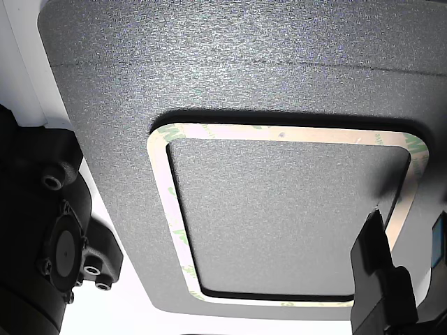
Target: Grab top frame and put it into gray box.
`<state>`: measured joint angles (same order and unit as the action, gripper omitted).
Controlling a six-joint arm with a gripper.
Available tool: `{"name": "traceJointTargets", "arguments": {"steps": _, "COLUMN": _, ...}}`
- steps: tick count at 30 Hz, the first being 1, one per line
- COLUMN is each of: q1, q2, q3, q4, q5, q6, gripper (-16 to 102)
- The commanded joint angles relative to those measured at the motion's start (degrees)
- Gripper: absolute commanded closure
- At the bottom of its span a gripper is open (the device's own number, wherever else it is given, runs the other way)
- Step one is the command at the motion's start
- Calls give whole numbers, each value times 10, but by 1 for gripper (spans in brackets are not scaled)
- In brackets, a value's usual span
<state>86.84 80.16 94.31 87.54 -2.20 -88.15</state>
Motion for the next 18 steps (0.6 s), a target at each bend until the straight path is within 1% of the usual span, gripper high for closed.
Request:
{"name": "traceJointTargets", "arguments": {"steps": 1, "q1": -13, "q2": 7, "q3": -17, "q4": 1, "q5": 2, "q6": 4, "gripper": -2}}
{"name": "traceJointTargets", "arguments": {"steps": 4, "q1": -11, "q2": 4, "q3": -18, "q4": -2, "q5": 2, "q6": 11, "gripper": 2}}
{"name": "traceJointTargets", "arguments": {"steps": 8, "q1": -6, "q2": 7, "q3": -5, "q4": -11, "q5": 5, "q6": 20, "gripper": 2}}
{"name": "traceJointTargets", "arguments": {"steps": 12, "q1": -2, "q2": 15, "q3": 1, "q4": -19, "q5": 10, "q6": 26, "gripper": 8}}
{"name": "traceJointTargets", "arguments": {"steps": 18, "q1": 7, "q2": 28, "q3": 19, "q4": -25, "q5": 14, "q6": 30, "gripper": 6}}
